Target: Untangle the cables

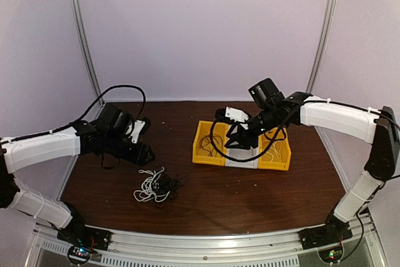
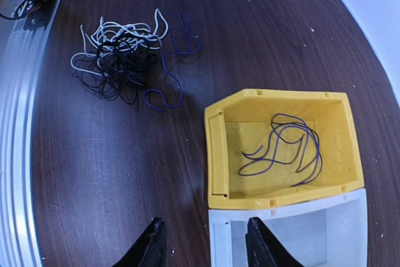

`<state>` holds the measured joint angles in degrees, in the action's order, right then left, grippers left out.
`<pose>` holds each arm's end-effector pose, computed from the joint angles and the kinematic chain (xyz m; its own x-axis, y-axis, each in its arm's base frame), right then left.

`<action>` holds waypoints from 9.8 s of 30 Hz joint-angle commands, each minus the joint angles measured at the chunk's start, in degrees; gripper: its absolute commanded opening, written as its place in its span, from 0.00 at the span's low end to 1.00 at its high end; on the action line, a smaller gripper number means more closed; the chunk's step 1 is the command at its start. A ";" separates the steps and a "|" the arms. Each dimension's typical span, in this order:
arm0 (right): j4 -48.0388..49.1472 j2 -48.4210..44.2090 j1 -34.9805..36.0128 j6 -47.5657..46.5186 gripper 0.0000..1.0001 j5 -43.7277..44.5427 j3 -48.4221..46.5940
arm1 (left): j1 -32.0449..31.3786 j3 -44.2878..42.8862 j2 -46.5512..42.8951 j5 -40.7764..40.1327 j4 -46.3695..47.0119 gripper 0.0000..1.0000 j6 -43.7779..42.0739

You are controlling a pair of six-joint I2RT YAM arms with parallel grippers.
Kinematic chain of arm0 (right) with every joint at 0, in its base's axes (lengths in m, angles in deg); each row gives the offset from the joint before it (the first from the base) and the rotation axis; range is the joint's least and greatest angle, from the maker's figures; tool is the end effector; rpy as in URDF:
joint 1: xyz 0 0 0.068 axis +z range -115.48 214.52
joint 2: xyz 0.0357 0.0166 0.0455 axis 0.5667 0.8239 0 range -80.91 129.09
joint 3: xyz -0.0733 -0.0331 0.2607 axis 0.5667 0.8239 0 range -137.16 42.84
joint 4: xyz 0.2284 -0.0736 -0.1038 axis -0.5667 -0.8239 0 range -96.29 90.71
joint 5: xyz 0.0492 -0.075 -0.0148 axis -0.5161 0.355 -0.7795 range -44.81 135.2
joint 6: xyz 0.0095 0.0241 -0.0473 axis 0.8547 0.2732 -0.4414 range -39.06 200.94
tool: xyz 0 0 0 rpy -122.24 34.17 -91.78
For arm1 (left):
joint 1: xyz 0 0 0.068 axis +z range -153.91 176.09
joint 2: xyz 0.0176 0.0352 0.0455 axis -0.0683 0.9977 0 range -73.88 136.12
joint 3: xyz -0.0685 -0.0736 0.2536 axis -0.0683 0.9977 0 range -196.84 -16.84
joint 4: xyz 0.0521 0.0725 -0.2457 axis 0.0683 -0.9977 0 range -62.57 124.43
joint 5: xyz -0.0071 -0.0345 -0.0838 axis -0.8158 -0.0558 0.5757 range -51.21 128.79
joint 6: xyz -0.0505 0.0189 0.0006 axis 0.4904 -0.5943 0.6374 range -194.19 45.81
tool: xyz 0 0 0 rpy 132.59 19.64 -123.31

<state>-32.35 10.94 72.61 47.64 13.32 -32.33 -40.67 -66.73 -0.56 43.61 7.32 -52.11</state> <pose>0.2622 0.2293 0.2850 -0.0670 -0.6448 -0.7614 -0.9921 0.1243 -0.0180 0.2084 -0.1594 0.2396 -0.8134 0.1399 -0.5647 0.3597 0.8838 -0.2991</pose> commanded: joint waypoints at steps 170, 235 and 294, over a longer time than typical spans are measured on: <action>12.63 -2.22 7.01 4.99 0.00 19.24 -3.24 | -6.23 18.15 -21.40 -13.27 26.68 0.22 8.74; -4.71 32.53 3.02 5.30 0.07 23.52 -30.76 | 25.23 -4.39 -4.09 -4.82 36.36 0.71 5.85; 18.00 -16.87 -12.25 0.28 0.52 -1.02 23.58 | -12.69 -19.17 17.43 -12.68 -18.63 0.53 -0.09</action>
<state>-15.19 -4.66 60.41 49.39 13.38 -9.97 -51.57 -82.12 14.85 39.98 -5.32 -54.12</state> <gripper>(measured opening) 0.515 0.541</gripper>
